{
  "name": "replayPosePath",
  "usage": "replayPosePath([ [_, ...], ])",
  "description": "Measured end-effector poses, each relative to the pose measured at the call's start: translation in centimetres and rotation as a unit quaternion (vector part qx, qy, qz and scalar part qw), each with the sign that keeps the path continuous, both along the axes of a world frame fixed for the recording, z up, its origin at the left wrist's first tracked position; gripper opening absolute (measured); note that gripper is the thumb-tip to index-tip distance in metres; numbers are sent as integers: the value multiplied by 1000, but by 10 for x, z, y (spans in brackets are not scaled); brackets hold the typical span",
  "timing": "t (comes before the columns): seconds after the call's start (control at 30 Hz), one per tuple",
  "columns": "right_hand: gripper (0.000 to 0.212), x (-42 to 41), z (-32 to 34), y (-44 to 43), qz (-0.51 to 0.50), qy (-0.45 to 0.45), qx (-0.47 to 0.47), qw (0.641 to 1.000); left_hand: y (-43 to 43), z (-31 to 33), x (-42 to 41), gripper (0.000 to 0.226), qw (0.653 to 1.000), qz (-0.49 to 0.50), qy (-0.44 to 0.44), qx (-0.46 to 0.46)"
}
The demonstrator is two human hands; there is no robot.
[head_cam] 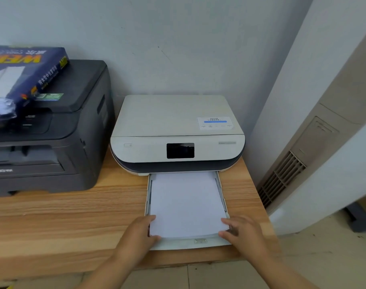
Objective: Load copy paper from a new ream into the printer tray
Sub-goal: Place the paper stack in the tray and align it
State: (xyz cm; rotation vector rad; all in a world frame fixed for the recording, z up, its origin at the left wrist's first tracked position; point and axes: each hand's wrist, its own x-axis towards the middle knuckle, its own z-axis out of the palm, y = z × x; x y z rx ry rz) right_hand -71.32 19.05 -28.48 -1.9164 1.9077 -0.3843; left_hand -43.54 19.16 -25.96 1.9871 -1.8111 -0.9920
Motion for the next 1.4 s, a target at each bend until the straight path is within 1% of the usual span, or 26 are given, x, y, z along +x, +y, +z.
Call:
replayPosePath([
  [0.1, 45, -2, -6, 0, 22, 34, -9, 999, -2, -9, 3, 57, 998, -32, -50, -30],
  [0.17, 39, -3, -10, 0, 65, 84, -32, 994, -2, -14, 5, 54, 992, -54, -100, -51],
  [0.23, 38, 2, -5, 0, 87, 137, -62, 985, -2, -20, 7, 52, 984, -76, -140, -83],
  [0.3, 42, 4, -1, 0, 103, 145, -83, 981, -3, -29, 11, 55, 969, -112, -187, -114],
  [0.37, 44, 3, 1, 0, 100, 138, -67, 983, -3, -33, 11, 56, 962, -114, -210, -135],
  [0.43, 47, 1, 1, 0, 94, 137, -54, 985, -3, -35, 13, 54, 961, -112, -212, -139],
  [0.5, 57, 0, 5, -2, 87, 102, -23, 991, 0, -35, 14, 53, 968, -104, -198, -115],
  [0.6, 70, -1, 10, -6, 74, 69, 54, 993, 2, -26, 13, 62, 985, -63, -137, -83],
  [0.67, 75, 2, 14, -8, 74, 88, 71, 991, 2, -23, 11, 65, 989, -59, -112, -82],
  [0.73, 75, 6, 16, -9, 81, 128, 85, 985, 2, -22, 10, 67, 990, -55, -107, -78],
  [0.83, 74, 10, 15, -9, 85, 166, 91, 978, 1, -22, 9, 68, 989, -55, -115, -72],
  [1.1, 73, 11, 21, -8, 97, 194, 93, 972, 2, -19, 6, 70, 988, -48, -134, -63],
  [1.4, 74, 11, 20, -7, 100, 185, 88, 974, 2, -16, 5, 70, 985, -51, -156, -62],
])
